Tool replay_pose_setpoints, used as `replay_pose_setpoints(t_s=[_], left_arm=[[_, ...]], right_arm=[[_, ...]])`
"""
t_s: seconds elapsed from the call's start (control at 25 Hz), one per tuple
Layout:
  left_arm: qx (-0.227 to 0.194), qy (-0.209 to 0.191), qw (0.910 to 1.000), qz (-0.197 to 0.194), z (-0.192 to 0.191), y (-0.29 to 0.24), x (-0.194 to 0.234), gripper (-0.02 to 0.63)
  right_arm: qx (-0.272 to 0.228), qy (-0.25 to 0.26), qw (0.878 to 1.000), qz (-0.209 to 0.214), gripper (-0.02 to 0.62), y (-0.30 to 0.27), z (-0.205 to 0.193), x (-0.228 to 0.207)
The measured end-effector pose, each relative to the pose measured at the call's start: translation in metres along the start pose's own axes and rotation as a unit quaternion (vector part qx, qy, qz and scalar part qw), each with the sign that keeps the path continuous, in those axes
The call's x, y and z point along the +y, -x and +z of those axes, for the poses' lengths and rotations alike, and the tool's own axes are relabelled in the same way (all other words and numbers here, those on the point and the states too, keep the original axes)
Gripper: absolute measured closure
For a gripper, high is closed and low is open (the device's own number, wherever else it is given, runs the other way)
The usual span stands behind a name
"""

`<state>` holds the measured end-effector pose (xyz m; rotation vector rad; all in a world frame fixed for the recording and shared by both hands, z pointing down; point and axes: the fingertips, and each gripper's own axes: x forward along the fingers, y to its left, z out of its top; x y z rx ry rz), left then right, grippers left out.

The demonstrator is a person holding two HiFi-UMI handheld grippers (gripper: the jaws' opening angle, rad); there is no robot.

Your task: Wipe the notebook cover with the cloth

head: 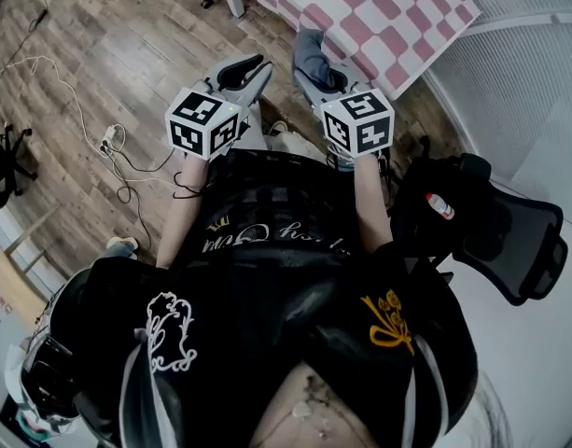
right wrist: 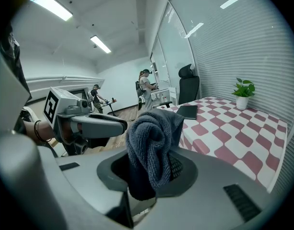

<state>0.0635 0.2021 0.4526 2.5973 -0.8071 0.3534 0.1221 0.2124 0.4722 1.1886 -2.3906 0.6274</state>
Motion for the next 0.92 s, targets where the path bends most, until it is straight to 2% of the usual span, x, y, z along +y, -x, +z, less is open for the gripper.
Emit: replay_pose_setpoints(t_s=[0.4, 0.68, 0.92], left_arm=[[-0.003, -0.004, 1.0000, 0.002, 0.000, -0.010, 0.005, 0.534], [-0.006, -0.006, 1.0000, -0.001, 0.006, -0.003, -0.007, 0.534], [-0.002, -0.007, 1.0000, 0.003, 0.006, -0.025, 0.004, 0.534]], right_arm=[[-0.001, 0.011, 1.000, 0.003, 0.509, -0.009, 0.002, -0.008], [-0.002, 0.010, 1.000, -0.005, 0.509, 0.007, 0.005, -0.006], [-0.021, -0.002, 0.999, -0.027, 0.509, 0.010, 0.014, -0.051]])
